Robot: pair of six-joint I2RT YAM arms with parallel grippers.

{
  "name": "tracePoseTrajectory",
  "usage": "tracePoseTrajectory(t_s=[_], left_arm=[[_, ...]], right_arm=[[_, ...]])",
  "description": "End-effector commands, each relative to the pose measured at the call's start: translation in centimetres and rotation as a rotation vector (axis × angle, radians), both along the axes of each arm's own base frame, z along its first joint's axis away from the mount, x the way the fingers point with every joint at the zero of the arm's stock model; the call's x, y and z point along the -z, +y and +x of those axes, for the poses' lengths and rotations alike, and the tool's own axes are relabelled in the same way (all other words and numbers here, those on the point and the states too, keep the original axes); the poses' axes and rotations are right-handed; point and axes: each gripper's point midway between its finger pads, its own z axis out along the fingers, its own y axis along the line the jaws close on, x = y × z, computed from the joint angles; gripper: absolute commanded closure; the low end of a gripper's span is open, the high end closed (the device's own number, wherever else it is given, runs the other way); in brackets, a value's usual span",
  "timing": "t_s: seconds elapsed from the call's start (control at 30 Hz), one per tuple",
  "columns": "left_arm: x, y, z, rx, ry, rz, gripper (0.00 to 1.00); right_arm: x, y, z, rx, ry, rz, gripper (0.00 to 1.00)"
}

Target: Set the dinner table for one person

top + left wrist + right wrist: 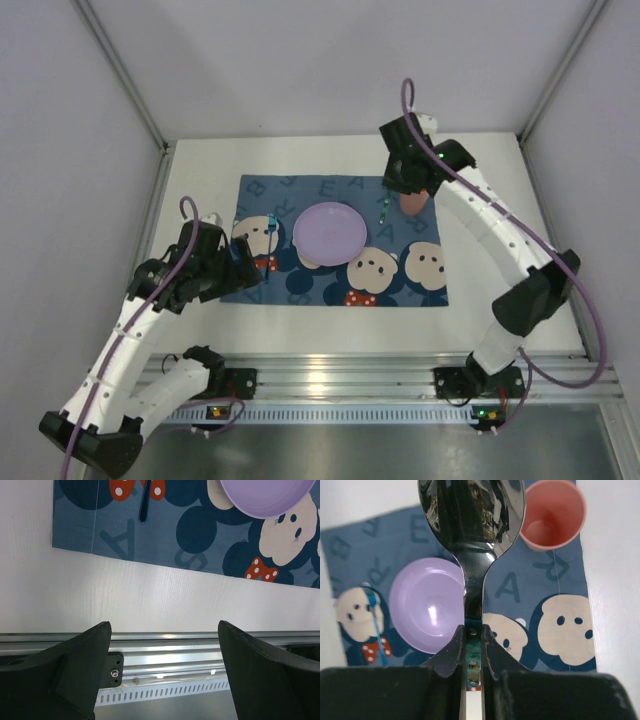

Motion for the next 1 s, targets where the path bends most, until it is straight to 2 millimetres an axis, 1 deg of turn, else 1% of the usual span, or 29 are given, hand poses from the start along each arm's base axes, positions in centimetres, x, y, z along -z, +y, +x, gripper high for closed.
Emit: tracePoseTrajectory(t_s=[0.0, 0.03, 0.07, 0.13, 0.17, 0.23, 0.27, 0.33, 0.37, 0.43, 0.53, 0.63, 0.67, 0.73, 0.83, 0.97], left_arm=[[-0.9, 0.5, -0.1, -0.035, -0.05, -0.008, 0.07], [-1.2, 0.7, -0.3, -0.042, -0.06, -0.008, 0.07], [-1.2, 1.1, -0.6, -0.049, -0.057, 0.003, 0.07], [-1.7, 1.5, -0.9, -0.064, -0.075, 0.003, 0.07], [-1.8, 1.7, -1.0, -0.07, -0.078, 0.008, 0.07], [-2.0, 2.3, -1.5, -0.085, -0.078, 0.027, 0.07], [-2.4, 2.4, -1.6, -0.088, -0.088, 0.029, 0.07], [-2.5, 3.0, -2.0, -0.099, -0.082, 0.049, 0.07], [-2.7, 3.1, -2.1, -0.101, -0.087, 0.05, 0.07], [-2.7, 3.4, -2.5, -0.113, -0.081, 0.057, 0.07], [-2.7, 3.8, -2.9, -0.122, -0.078, 0.067, 0.07], [-2.9, 4.3, -3.2, -0.133, -0.082, 0.081, 0.07], [-2.9, 4.3, -3.2, -0.135, -0.08, 0.084, 0.07], [-3.1, 4.4, -3.2, -0.141, -0.084, 0.084, 0.07], [-3.0, 4.4, -3.2, -0.144, -0.079, 0.086, 0.07], [-2.8, 4.3, -2.9, -0.147, -0.074, 0.087, 0.07]], right_arm=[[6.1, 1.2, -0.5, -0.06, 0.16, -0.095, 1.0], [7.1, 1.3, -0.5, -0.063, 0.183, -0.105, 1.0], [9.1, 1.3, -0.6, -0.062, 0.224, -0.131, 1.0], [10.5, 1.2, -0.3, -0.07, 0.24, -0.154, 1.0], [12.1, 1.2, -0.2, -0.073, 0.273, -0.181, 1.0], [13.7, 0.9, -0.1, -0.091, 0.309, -0.215, 1.0], [15.2, 1.0, -0.1, -0.112, 0.345, -0.235, 1.0], [16.5, 0.9, 0.0, -0.126, 0.373, -0.255, 1.0], [17.9, 0.8, -0.1, -0.139, 0.401, -0.279, 1.0], [19.4, 0.9, 0.0, -0.146, 0.427, -0.291, 1.0], [21.0, 1.2, 0.0, -0.165, 0.447, -0.293, 1.0], [23.2, 1.0, -0.3, -0.162, 0.485, -0.313, 1.0], [23.8, 0.8, -0.5, -0.158, 0.498, -0.319, 1.0], [24.7, 0.9, -0.4, -0.161, 0.499, -0.316, 1.0], [25.4, 0.8, -0.2, -0.161, 0.5, -0.324, 1.0], [25.4, 0.4, 0.1, -0.154, 0.5, -0.324, 1.0]])
